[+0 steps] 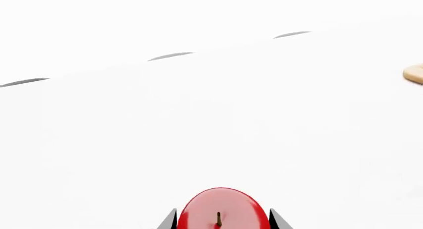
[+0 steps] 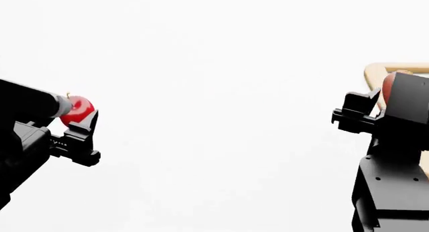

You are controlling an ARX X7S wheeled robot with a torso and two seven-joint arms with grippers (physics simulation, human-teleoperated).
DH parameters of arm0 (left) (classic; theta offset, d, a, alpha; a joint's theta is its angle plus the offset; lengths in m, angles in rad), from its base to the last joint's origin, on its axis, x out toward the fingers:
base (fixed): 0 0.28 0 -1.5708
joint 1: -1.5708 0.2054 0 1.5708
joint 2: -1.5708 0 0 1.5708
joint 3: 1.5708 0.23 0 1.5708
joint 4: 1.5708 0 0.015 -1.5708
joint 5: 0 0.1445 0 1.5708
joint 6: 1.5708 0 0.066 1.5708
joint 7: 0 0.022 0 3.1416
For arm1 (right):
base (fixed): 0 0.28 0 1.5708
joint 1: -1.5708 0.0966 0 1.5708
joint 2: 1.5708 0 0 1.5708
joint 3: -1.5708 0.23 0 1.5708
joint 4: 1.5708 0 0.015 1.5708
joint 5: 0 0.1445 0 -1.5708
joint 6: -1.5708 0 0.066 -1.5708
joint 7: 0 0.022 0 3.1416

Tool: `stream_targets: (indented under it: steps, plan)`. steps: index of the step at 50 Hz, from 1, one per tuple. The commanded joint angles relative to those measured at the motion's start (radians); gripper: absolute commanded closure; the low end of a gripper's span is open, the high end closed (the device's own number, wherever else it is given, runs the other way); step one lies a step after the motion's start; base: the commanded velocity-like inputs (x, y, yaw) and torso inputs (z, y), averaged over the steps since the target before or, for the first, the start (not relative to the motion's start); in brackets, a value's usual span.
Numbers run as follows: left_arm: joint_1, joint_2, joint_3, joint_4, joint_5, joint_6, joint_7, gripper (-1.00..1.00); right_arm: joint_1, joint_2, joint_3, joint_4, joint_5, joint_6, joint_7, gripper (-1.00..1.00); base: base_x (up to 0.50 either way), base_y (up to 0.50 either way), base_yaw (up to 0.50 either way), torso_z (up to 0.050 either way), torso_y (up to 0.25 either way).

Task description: Place the cherry and the sweet potato on separate cutting boards.

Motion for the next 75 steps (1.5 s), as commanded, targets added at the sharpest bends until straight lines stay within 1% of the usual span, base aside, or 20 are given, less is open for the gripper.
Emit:
stream_targets:
  steps: [1, 2, 7, 12, 15, 17, 36, 43, 47, 52, 64, 66, 69, 75]
  plan:
    - [0.017, -0.004, -0.028, -0.009, -0.02, 0.052, -0.004, 1.0, -0.021, 0.032, 0.014, -0.024, -0.022, 0.032, 0.021, 1.0, 0.0, 0.0, 0.0, 0.0, 0.0]
    - [0.027, -0.006, -0.041, -0.011, -0.009, 0.088, 0.0, 1.0, -0.021, 0.035, 0.009, -0.031, -0.016, 0.044, 0.008, 1.0, 0.0, 0.0, 0.0, 0.0, 0.0]
    - [0.036, -0.003, -0.035, -0.02, 0.01, 0.101, 0.017, 1.0, -0.01, 0.044, -0.006, -0.034, 0.007, 0.088, -0.04, 1.0, 0.0, 0.0, 0.0, 0.0, 0.002]
    - [0.045, -0.008, -0.033, -0.014, 0.015, 0.106, 0.015, 1.0, -0.029, 0.051, 0.011, -0.051, 0.02, 0.055, -0.05, 1.0, 0.0, 0.0, 0.0, 0.0, 0.0]
    - [0.046, -0.01, -0.037, -0.016, 0.012, 0.107, 0.011, 1.0, -0.043, 0.055, 0.006, -0.058, 0.033, 0.021, -0.098, 1.0, 0.0, 0.0, 0.0, 0.0, 0.0]
    - [0.048, -0.012, -0.037, -0.015, 0.011, 0.106, 0.009, 1.0, -0.04, 0.053, 0.01, -0.044, 0.051, 0.03, -0.118, 1.0, 0.0, 0.0, 0.0, 0.0, 0.0]
    - [0.055, -0.024, -0.039, -0.005, 0.006, 0.103, 0.016, 1.0, -0.062, 0.074, 0.022, -0.06, 0.047, 0.008, -0.108, 1.0, 0.0, 0.0, 0.0, 0.0, 0.0]
    - [0.056, -0.022, -0.039, -0.004, 0.007, 0.1, 0.012, 1.0, -0.086, 0.076, 0.04, -0.082, 0.07, -0.036, -0.137, 1.0, 0.0, 0.0, 0.0, 0.0, 0.0]
    - [0.054, -0.021, -0.039, -0.005, 0.008, 0.098, 0.015, 1.0, -0.088, 0.079, 0.039, -0.084, 0.075, -0.024, -0.14, 1.0, 0.0, 0.0, 0.0, 0.0, 0.0]
    - [0.06, -0.03, -0.041, -0.001, 0.006, 0.1, 0.018, 1.0, -0.085, 0.084, 0.025, -0.087, 0.068, -0.01, -0.143, 1.0, 0.01, -0.49, 0.0, 0.0, 0.0]
    - [0.059, -0.018, -0.039, -0.009, 0.011, 0.098, 0.019, 1.0, -0.083, 0.082, 0.011, -0.072, 0.061, -0.018, -0.154, 1.0, 0.02, -0.45, 0.0, 0.0, 0.001]
    - [0.056, -0.022, -0.04, -0.005, 0.01, 0.095, 0.018, 1.0, -0.082, 0.082, 0.0, -0.072, 0.067, -0.027, -0.185, 1.0, 0.01, -0.17, 0.0, 0.0, 0.0]
    - [0.053, -0.017, -0.039, -0.007, 0.011, 0.092, 0.013, 1.0, -0.058, 0.083, -0.051, -0.061, 0.055, 0.037, -0.209, 1.0, 0.0, 0.0, 0.0, 0.0, 0.0]
    - [0.056, -0.018, -0.041, -0.005, 0.009, 0.093, 0.015, 1.0, -0.004, 0.06, -0.086, 0.016, 0.059, 0.084, -0.249, 1.0, 0.0, 0.0, 0.0, 0.0, 0.0]
